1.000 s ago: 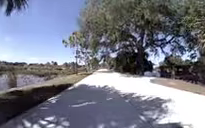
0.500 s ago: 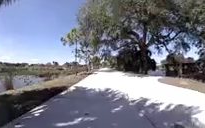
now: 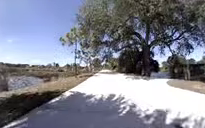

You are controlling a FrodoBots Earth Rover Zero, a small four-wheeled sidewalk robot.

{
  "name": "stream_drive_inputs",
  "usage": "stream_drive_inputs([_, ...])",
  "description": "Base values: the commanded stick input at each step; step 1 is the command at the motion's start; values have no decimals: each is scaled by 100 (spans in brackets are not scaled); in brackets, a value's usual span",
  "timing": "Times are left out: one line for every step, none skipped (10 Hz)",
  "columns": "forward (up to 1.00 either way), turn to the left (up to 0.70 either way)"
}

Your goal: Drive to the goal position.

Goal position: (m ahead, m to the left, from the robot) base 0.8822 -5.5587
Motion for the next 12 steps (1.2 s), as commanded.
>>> stream_drive_inputs([100,0])
stream_drive_inputs([100,0])
stream_drive_inputs([100,-1])
stream_drive_inputs([100,-9])
stream_drive_inputs([100,-17])
stream_drive_inputs([100,-26])
stream_drive_inputs([100,-34])
stream_drive_inputs([100,-37])
stream_drive_inputs([100,-26])
stream_drive_inputs([100,-15])
stream_drive_inputs([100,-4])
stream_drive_inputs([100,0])
